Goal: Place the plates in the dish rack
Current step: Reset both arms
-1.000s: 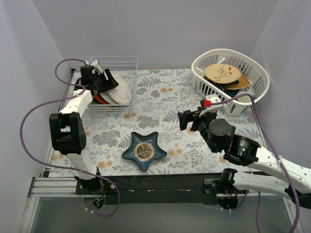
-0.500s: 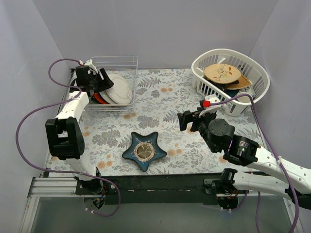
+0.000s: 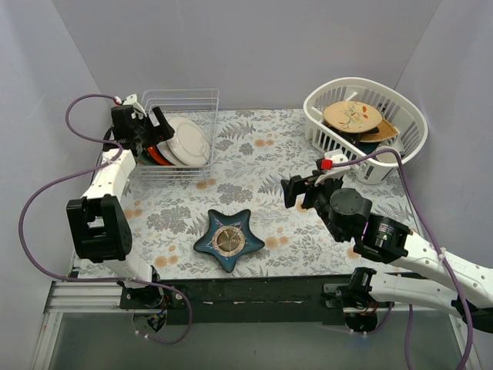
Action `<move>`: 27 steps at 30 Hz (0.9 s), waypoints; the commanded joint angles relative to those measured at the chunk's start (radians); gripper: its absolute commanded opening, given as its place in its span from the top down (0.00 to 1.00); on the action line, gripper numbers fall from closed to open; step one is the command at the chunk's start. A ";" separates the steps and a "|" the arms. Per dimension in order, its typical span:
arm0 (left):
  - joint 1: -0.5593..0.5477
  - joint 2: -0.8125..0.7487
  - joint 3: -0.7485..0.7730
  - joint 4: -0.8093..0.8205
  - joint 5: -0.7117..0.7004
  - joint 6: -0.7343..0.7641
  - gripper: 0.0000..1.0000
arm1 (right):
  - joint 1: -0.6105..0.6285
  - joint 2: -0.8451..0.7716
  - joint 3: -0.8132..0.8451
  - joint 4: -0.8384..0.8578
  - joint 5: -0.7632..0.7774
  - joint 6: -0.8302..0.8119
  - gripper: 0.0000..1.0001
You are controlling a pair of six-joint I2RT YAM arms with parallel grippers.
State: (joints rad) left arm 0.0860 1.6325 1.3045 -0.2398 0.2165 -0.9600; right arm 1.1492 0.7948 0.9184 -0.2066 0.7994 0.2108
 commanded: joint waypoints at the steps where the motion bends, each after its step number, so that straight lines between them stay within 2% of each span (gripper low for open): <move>1: 0.004 -0.132 -0.022 -0.015 -0.043 0.014 0.02 | -0.009 0.015 0.013 0.046 -0.008 0.006 0.04; 9: 0.004 -0.278 -0.068 -0.035 -0.020 0.014 0.02 | -0.011 0.053 0.053 0.019 -0.049 -0.020 0.03; 18: -0.002 -0.497 -0.220 -0.026 0.047 -0.034 0.02 | -0.011 0.026 0.053 0.046 0.044 -0.123 0.01; 24: -0.003 -0.638 -0.315 -0.067 0.043 -0.077 0.02 | -0.011 -0.014 0.060 -0.108 0.064 -0.082 0.02; 27: -0.005 -0.721 -0.370 -0.088 0.026 -0.080 0.02 | -0.011 -0.068 0.010 -0.132 0.055 -0.060 0.01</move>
State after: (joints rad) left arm 0.0849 1.0214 0.9897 -0.2939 0.2508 -1.0233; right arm 1.1427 0.7914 0.9306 -0.2863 0.8318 0.1249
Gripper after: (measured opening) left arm 0.982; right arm 0.984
